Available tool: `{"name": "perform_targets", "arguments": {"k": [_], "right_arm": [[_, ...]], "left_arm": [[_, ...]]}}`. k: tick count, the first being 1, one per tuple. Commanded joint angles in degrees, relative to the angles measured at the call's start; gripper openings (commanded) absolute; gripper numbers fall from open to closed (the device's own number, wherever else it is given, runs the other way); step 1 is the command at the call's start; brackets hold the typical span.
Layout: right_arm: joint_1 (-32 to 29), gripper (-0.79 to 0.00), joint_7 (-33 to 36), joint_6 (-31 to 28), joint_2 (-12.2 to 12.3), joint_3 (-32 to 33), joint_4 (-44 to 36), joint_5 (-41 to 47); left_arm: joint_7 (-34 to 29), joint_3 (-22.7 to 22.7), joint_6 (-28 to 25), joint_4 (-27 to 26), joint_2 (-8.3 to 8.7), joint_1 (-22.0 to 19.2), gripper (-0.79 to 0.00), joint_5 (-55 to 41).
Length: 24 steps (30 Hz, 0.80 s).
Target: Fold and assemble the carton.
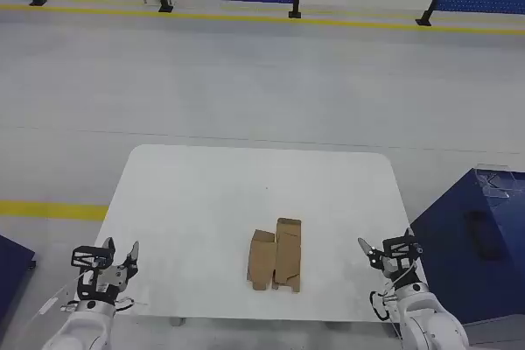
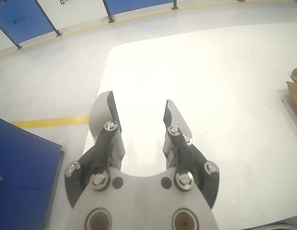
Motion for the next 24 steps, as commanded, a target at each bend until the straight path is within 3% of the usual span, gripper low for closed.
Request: {"name": "perform_targets", "arguments": {"k": [1,4,7,11,15,20,24], "right_arm": [[0.0,0.000,0.0,0.0,0.0,0.0,0.0,0.0],[0.0,0.000,0.0,0.0,0.0,0.0,0.0,0.0],[0.0,0.000,0.0,0.0,0.0,0.0,0.0,0.0],[0.0,0.000,0.0,0.0,0.0,0.0,0.0,0.0],[0.0,0.000,0.0,0.0,0.0,0.0,0.0,0.0],[0.0,0.000,0.0,0.0,0.0,0.0,0.0,0.0],[0.0,0.000,0.0,0.0,0.0,0.0,0.0,0.0]], "left_arm": [[-1.1,0.6,-1.5,-0.9,-0.10,0.0,0.000,-2.6],[-12.9,0.2,-7.8,-5.5,-0.13,-1.0,0.000,-16.0],[-29.1,0.5,-11.4,-8.6,0.03,-3.9,0.000,-30.0],[-49.3,3.6,-10.0,-8.1,0.16,-12.4,0.000,-48.5],[-62.7,9.9,-5.8,-0.6,-0.18,-23.5,0.000,-60.9],[-67.5,19.2,-0.1,11.2,-1.57,-34.7,0.000,-67.6],[-69.5,25.7,-0.2,21.9,-2.95,-42.3,0.000,-71.5]]}}
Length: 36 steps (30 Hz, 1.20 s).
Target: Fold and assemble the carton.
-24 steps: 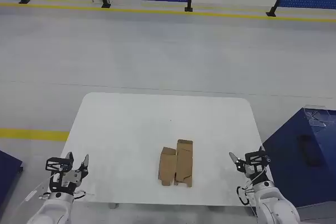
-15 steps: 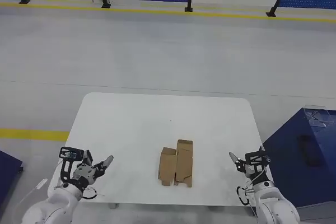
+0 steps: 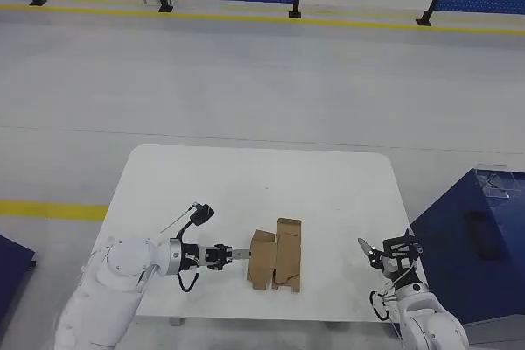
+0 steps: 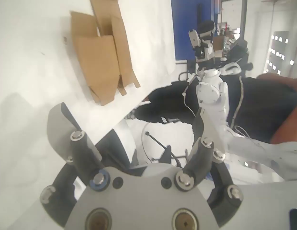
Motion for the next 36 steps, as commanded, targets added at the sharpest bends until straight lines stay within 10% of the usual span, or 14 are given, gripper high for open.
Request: {"name": "perform_targets", "arguments": {"k": [1,15,21,32,36], "right_arm": [[0.0,0.000,0.0,0.0,0.0,0.0,0.0,0.0],[0.0,0.000,0.0,0.0,0.0,0.0,0.0,0.0],[0.0,0.000,0.0,0.0,0.0,0.0,0.0,0.0],[0.0,0.000,0.0,0.0,0.0,0.0,0.0,0.0],[0.0,0.000,0.0,0.0,0.0,0.0,0.0,0.0]], "left_arm": [[1.0,4.1,-0.8,5.9,-0.77,-3.5,0.000,0.8],[5.5,17.2,-7.7,25.5,-5.18,-14.6,-0.015,-0.8],[6.7,20.6,-9.5,29.4,-6.81,-16.9,-0.329,-1.7],[4.9,23.7,-11.1,38.2,-9.51,-20.8,-0.453,-7.0],[3.6,24.5,-11.8,41.0,-10.39,-22.0,-0.730,-9.0]]}}
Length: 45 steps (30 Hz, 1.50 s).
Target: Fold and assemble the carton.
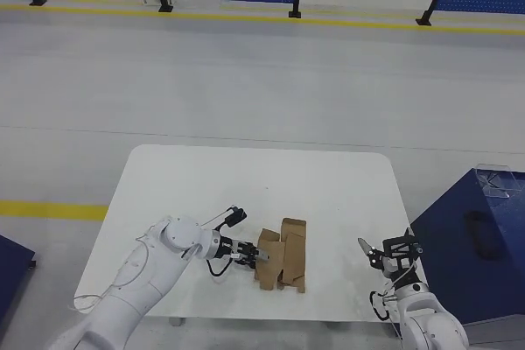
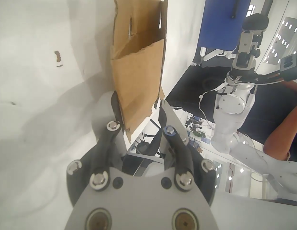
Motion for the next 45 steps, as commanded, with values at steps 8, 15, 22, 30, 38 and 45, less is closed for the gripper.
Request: {"name": "perform_targets", "arguments": {"k": [8,15,22,30,38,45], "right_arm": [[0.0,0.000,0.0,0.0,0.0,0.0,0.0,0.0],[0.0,0.000,0.0,0.0,0.0,0.0,0.0,0.0],[0.0,0.000,0.0,0.0,0.0,0.0,0.0,0.0],[0.0,0.000,0.0,0.0,0.0,0.0,0.0,0.0],[0.0,0.000,0.0,0.0,0.0,0.0,0.0,0.0],[5.1,0.000,19.0,-10.9,0.4,2.5,-0.8,15.5]], "left_arm": [[-4.5,-0.8,-4.5,4.3,-1.01,-1.5,-0.785,-6.4],[-13.2,-8.6,-8.9,-1.0,1.94,0.0,-0.785,-15.4],[-18.8,-19.3,-3.7,-20.5,6.61,8.6,-0.785,-18.8],[-19.3,-23.5,-1.0,-28.5,8.18,13.2,-0.785,-19.2],[-19.3,-23.5,-1.0,-28.5,8.18,13.2,-0.785,-19.2],[-19.3,-23.5,-1.0,-28.5,8.18,13.2,-0.785,-19.2]]}}
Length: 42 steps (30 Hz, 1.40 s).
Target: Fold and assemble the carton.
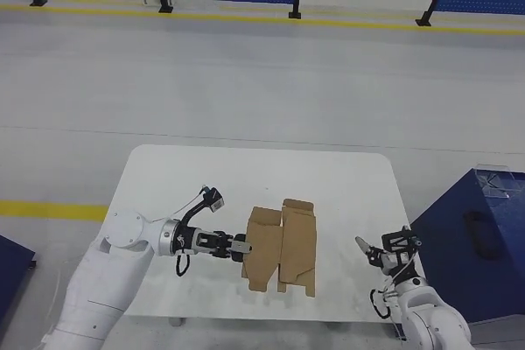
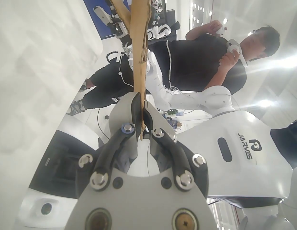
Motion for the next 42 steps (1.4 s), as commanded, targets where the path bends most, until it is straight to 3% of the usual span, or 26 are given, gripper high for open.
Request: {"name": "perform_targets", "arguments": {"k": [1,3,5,9,12,14,23,24,25,26,27,28,39,40,41,42], "right_arm": [[3.3,0.000,12.8,-7.3,0.4,2.3,0.0,12.9],[6.2,0.000,20.3,-11.3,0.7,4.2,0.8,23.5],[9.0,0.000,32.3,-15.0,1.1,5.4,1.9,38.3],[17.4,0.000,61.1,-14.0,2.7,7.2,7.7,67.2],[23.6,0.000,75.1,-11.9,3.4,6.6,15.0,82.9],[26.1,0.000,76.5,-10.5,3.8,5.3,17.4,85.6],[35.2,0.000,77.1,-7.5,5.1,-11.4,26.9,92.9],[35.8,-0.268,77.1,-7.4,5.1,-12.9,27.5,93.3],[36.3,-0.403,77.1,-7.3,5.1,-14.3,28.1,93.8],[36.8,-0.425,77.1,-7.5,5.2,-15.2,28.6,94.2],[37.1,-0.650,77.1,-7.8,5.2,-16.1,29.0,94.8],[37.2,-0.785,77.1,-8.3,5.3,-16.7,29.4,95.3],[37.7,-0.785,77.1,-9.9,7.0,-17.8,29.8,99.9],[37.5,-0.785,77.1,-9.9,7.1,-17.5,29.6,100.2],[37.3,-0.785,77.1,-9.9,7.3,-17.1,29.3,100.5],[37.1,-0.785,77.1,-9.9,7.5,-16.8,29.3,100.9]], "left_arm": [[1.4,0.1,-0.2,-0.6,0.00,0.5,-0.785,0.2],[2.3,0.1,-1.6,-2.1,0.16,1.3,-0.785,0.9],[3.8,-0.3,-3.1,-2.9,0.37,2.1,-0.785,1.9],[6.1,-0.7,-3.2,-4.2,0.71,3.2,-0.785,2.8],[6.5,-0.4,-0.8,-3.2,0.75,3.7,-0.785,0.6],[6.3,0.1,-1.1,-2.4,0.68,3.2,-0.785,-0.4],[7.9,5.1,-1.7,-1.0,-0.32,1.0,-0.785,-2.1],[8.2,5.6,-1.8,-0.8,-0.43,0.8,-0.785,-2.0],[8.4,6.0,-2.0,-0.8,-0.52,0.6,-0.785,-2.2],[8.5,6.3,-2.1,-0.6,-0.59,0.4,-0.785,-2.4],[8.6,6.5,-2.3,-0.4,-0.64,0.3,-0.785,-2.6],[8.6,6.7,-2.6,-0.2,-0.69,0.3,-0.785,-3.2],[7.3,7.7,-4.3,2.1,-0.95,0.1,-0.770,-7.4],[7.3,7.7,-4.4,2.2,-0.94,0.0,-0.489,-7.5],[7.2,7.5,-4.6,2.3,-0.93,0.1,-0.077,-8.2],[6.9,7.3,-4.7,2.4,-0.89,0.2,0.000,-8.9]]}}
